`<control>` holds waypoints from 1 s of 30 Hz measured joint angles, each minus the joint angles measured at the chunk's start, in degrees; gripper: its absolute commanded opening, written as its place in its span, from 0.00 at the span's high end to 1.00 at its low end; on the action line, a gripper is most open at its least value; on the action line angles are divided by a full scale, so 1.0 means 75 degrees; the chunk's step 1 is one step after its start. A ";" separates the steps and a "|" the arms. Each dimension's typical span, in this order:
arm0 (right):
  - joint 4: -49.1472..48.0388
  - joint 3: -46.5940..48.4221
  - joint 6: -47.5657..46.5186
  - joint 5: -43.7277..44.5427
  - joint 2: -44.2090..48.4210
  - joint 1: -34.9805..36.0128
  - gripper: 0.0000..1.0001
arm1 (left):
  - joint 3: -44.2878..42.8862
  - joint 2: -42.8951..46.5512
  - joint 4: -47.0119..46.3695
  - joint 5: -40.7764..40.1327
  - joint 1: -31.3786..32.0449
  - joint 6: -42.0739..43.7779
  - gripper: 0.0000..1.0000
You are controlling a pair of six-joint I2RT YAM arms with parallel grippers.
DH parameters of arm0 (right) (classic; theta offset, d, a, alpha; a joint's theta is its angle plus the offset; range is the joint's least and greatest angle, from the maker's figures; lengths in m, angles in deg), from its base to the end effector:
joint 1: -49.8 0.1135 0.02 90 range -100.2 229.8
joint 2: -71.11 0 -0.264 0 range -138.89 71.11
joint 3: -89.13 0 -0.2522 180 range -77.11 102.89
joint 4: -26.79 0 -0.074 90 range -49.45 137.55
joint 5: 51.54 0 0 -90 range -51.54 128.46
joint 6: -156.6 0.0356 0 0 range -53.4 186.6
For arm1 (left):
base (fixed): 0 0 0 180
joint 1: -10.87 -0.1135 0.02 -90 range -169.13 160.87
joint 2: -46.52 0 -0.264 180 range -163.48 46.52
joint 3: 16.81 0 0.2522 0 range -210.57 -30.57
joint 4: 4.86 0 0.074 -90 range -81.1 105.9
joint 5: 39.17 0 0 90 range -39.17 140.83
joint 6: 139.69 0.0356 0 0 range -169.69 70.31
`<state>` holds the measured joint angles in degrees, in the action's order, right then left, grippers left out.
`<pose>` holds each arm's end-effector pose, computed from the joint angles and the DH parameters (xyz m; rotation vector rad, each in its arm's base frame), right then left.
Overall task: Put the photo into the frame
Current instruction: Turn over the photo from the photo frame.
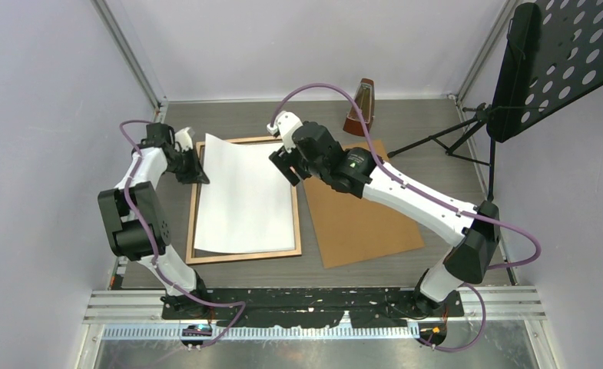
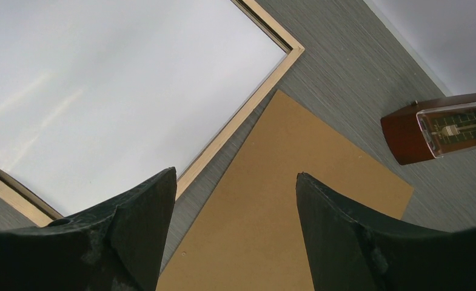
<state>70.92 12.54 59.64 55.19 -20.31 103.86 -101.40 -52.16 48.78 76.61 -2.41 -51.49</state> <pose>0.2224 0.2893 0.3723 -0.9207 1.8992 0.1810 0.3390 0.0641 0.2149 -0.2303 2.6532 -0.5534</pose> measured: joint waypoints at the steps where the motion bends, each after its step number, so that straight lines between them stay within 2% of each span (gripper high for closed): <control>1: -0.0003 0.0000 0.0000 0.0000 0.0000 -0.0023 0.22 | 0.0000 0.0012 -0.0052 -0.0029 -0.0006 -0.0055 1.00; 30: -0.0050 -0.0085 0.0003 -0.0111 0.0003 -0.0143 0.22 | 0.0877 0.0184 -0.1099 -0.0242 -0.0085 -0.0886 1.00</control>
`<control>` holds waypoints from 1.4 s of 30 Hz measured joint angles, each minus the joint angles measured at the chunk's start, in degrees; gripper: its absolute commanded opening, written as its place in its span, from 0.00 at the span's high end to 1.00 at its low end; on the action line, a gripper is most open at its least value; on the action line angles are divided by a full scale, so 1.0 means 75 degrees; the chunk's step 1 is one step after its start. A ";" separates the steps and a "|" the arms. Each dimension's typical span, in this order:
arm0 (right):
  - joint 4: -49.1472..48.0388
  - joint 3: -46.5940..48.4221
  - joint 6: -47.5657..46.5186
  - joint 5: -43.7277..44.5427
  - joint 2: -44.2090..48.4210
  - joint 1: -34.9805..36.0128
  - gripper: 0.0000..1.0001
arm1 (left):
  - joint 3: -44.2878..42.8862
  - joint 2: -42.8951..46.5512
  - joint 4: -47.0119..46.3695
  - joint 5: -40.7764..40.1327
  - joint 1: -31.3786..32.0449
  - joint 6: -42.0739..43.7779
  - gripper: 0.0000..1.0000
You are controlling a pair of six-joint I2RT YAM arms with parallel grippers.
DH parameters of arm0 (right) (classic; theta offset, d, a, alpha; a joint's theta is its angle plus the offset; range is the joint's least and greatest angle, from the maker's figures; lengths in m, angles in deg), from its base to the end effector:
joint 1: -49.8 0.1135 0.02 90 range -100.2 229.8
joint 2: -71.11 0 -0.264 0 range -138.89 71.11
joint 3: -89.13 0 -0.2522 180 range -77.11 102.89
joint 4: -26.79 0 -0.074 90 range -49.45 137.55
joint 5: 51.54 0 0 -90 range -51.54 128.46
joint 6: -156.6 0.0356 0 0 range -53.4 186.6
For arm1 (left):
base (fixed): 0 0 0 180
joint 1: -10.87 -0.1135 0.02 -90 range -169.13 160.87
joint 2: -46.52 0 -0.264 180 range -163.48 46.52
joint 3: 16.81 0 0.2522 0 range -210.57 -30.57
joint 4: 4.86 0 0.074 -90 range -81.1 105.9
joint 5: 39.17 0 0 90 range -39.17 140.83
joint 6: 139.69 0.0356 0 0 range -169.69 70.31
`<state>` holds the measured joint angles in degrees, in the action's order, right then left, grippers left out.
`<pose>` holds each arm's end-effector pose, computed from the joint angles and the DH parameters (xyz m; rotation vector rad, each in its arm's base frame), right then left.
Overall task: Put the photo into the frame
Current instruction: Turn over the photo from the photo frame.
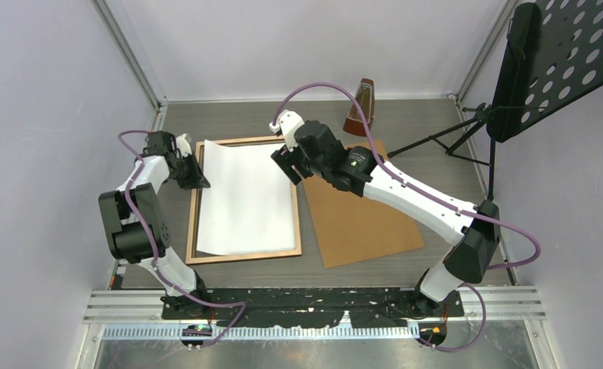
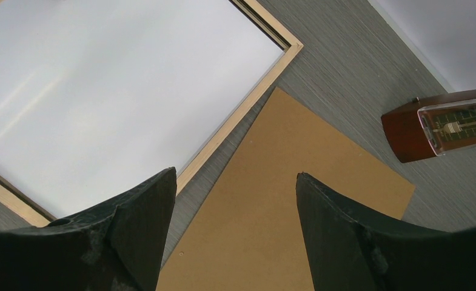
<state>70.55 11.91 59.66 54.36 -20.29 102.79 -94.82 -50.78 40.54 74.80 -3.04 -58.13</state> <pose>0.2276 0.2857 0.3692 -0.9139 1.9098 0.1828 0.3307 0.0670 0.1957 -0.3874 2.6089 -0.5304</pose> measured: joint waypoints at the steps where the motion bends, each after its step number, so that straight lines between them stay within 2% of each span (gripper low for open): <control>1: 0.0000 0.0000 0.0000 -0.0003 0.0000 0.0000 0.22 | 0.0000 0.0000 -0.0017 -0.0006 0.0000 -0.0023 1.00; 24: 0.0000 0.0000 0.0000 -0.0085 0.0000 -0.0047 0.22 | 0.0475 0.0070 -0.0656 -0.0291 -0.0035 -0.0300 1.00; 25: 0.0000 0.0000 0.0000 -0.0085 0.0000 -0.0047 0.22 | 0.0475 0.0070 -0.0664 -0.0315 -0.0035 -0.0312 0.98; 30: 0.0000 0.0000 0.0003 -0.0114 0.0000 -0.0050 0.22 | 0.0478 0.0073 -0.0685 -0.0437 -0.0041 -0.0370 0.70; 31: 0.0000 0.0000 0.0003 -0.0122 0.0000 -0.0055 0.22 | 0.0478 0.0073 -0.0682 -0.0466 -0.0047 -0.0373 0.68; 34: 0.0000 0.0000 0.0003 -0.0143 0.0000 -0.0076 0.22 | 0.0478 0.0073 -0.0676 -0.0539 -0.0050 -0.0393 0.47; 36: 0.0000 0.0000 0.0003 -0.0149 0.0000 -0.0082 0.22 | 0.0487 0.0087 -0.0664 -0.0618 -0.0050 -0.0379 0.37; 39: 0.0000 0.0000 0.0003 -0.0169 0.0000 -0.0085 0.22 | 0.0490 0.0143 -0.0632 -0.0778 -0.0050 -0.0367 0.28; 42: 0.0000 0.0000 0.0003 -0.0189 0.0000 -0.0102 0.22 | 0.0490 0.0236 -0.0609 -0.0921 -0.0050 -0.0356 0.23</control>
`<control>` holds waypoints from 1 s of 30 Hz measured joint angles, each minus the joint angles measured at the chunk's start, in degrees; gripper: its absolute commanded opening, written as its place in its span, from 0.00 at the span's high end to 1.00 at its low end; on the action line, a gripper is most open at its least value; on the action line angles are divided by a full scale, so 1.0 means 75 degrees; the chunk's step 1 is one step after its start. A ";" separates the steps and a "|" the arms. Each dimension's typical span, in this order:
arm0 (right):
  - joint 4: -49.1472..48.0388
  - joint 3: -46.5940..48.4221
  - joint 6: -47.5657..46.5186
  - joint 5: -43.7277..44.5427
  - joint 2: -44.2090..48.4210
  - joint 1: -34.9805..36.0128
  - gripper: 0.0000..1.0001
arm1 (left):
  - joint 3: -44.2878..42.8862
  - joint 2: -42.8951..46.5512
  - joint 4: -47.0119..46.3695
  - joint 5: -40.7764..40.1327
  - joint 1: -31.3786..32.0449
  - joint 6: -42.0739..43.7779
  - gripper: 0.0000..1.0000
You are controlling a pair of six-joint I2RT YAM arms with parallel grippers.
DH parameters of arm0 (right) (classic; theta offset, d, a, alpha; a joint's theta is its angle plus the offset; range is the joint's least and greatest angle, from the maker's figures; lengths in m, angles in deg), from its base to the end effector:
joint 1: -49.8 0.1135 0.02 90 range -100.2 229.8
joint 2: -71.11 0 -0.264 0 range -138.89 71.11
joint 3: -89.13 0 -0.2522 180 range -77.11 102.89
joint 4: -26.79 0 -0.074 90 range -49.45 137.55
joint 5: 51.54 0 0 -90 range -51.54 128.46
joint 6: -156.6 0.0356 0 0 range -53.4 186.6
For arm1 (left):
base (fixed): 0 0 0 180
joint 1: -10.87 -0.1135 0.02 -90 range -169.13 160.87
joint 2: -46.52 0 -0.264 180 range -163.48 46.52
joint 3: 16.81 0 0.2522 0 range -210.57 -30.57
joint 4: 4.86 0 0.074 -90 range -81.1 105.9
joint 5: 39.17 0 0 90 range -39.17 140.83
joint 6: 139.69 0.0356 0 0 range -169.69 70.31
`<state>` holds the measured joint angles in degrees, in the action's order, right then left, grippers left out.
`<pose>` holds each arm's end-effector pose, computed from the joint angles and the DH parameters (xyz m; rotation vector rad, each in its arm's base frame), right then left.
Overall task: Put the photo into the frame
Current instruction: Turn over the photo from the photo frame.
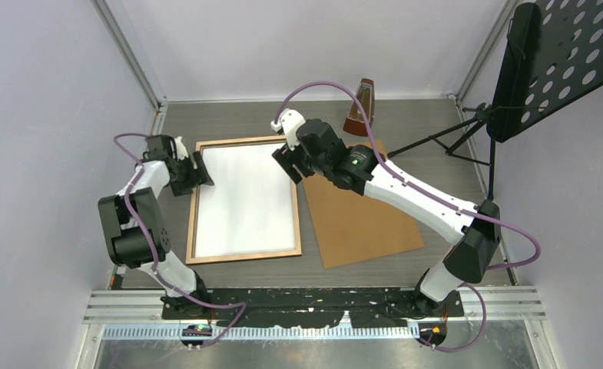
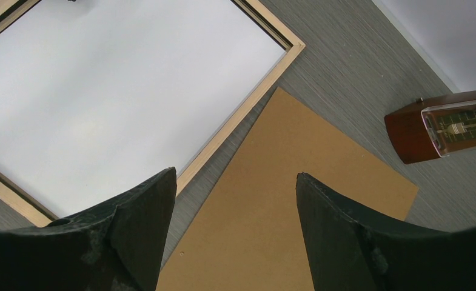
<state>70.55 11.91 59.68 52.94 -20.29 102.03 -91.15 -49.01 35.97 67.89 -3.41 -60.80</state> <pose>0.2308 0.2833 0.3691 -0.9163 1.9144 0.2003 0.3236 0.0716 0.1897 -0.4807 2.5797 -0.3751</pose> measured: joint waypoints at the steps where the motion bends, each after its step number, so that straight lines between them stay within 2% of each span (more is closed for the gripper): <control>1: 0.0000 0.0000 0.0000 -0.0006 0.0000 -0.0020 0.22 | 0.0000 0.0044 0.0026 -0.0067 0.0000 0.0015 0.23; 10: -0.0076 -0.0277 0.0000 -0.0029 0.0134 -0.0210 0.22 | 0.0003 0.0787 0.0143 -0.0341 0.0000 0.0233 0.19; 14: -0.0254 -0.0720 -0.0009 -0.0093 0.0364 -0.0504 0.22 | 0.0003 0.1274 0.0143 -0.0271 0.0055 0.0370 0.05; 17: -0.0391 -0.1218 -0.0052 -0.0149 0.0731 -0.0868 0.22 | 0.0017 0.1612 0.0143 -0.0175 0.0195 0.0504 0.00; 24: -0.0667 -0.2789 -0.0216 -0.0589 0.2078 -0.2104 0.22 | 0.0198 0.2506 0.0187 0.0009 0.1102 0.0924 0.01; 26: -0.0702 -0.3220 -0.0306 -0.0688 0.2433 -0.2410 0.12 | 0.0242 0.2629 0.0187 0.0020 0.1425 0.1023 0.00; 30: -0.0769 -0.3914 -0.0536 -0.0845 0.2938 -0.2605 0.09 | 0.0312 0.2486 0.0192 0.0047 0.1996 0.1154 0.00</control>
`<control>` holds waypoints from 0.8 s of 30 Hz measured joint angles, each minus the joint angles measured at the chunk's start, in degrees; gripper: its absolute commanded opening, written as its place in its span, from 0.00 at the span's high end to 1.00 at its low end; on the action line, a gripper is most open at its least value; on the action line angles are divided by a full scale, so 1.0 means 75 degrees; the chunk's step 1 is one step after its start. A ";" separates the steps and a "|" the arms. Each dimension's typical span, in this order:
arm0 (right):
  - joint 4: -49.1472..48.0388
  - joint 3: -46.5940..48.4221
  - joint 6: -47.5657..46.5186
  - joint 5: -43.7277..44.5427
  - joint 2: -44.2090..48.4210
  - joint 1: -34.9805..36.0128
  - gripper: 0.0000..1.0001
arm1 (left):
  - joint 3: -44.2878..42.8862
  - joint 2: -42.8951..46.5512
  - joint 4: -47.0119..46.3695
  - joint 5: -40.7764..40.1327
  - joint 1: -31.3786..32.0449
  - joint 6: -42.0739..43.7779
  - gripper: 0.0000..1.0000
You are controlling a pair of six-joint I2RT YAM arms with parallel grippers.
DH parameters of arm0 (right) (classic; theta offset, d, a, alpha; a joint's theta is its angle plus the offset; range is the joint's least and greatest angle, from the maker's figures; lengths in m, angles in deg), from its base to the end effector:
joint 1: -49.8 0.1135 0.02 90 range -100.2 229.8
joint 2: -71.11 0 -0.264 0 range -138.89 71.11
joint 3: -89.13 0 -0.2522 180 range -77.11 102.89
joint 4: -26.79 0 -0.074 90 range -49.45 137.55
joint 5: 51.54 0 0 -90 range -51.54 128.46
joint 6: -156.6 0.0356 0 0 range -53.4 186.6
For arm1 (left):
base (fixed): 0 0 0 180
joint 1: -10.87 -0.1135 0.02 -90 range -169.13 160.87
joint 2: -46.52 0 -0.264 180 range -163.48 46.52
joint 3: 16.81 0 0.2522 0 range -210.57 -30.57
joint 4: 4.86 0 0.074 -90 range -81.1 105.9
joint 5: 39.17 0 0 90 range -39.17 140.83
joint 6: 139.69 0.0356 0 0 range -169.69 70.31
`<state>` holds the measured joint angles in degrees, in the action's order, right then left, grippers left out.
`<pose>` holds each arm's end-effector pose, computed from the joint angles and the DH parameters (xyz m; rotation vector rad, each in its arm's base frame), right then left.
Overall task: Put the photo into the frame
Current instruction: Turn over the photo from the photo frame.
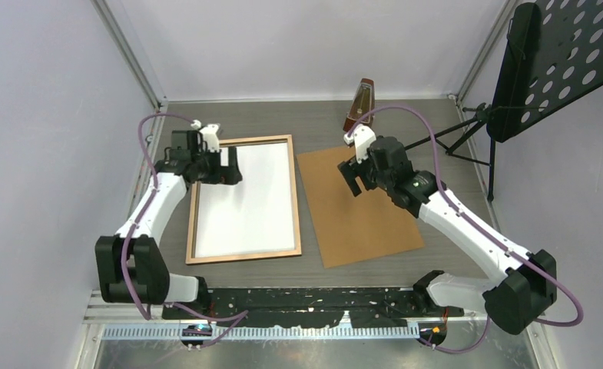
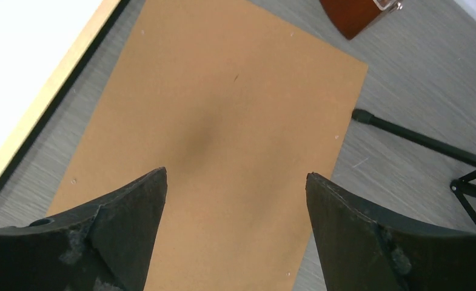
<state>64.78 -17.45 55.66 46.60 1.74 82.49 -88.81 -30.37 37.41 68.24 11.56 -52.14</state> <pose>0.2293 0.1411 0.3174 -0.7252 2.0316 0.0659 0.2847 -0.0141 0.2700 0.1062 2.3775 -0.3891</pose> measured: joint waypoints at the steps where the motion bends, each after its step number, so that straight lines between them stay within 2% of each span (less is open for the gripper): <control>1: -0.0012 -0.0207 -0.0093 -0.0044 0.0143 -0.0047 0.08 | 0.0000 -0.0125 0.0003 0.0020 0.0166 0.0000 0.01; 7: -0.0041 -0.1204 -0.0516 -0.0143 0.0825 -0.0367 0.08 | 0.0000 -0.1358 0.0015 0.0102 0.0877 -0.0017 0.03; 14: -0.0029 -0.1856 -0.0708 -0.0192 0.1032 -0.0787 0.08 | -0.0003 -0.2576 0.0172 0.0248 0.1227 -0.0099 0.04; 24: -0.0038 -0.1903 -0.0726 -0.0370 0.1035 -0.1142 0.08 | -0.0178 -0.2783 0.0309 0.0289 0.1241 -0.0216 0.05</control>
<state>64.50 -31.72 50.22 43.82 9.50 73.92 -90.14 -51.24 39.73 70.41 20.87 -53.76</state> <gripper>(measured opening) 0.917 0.957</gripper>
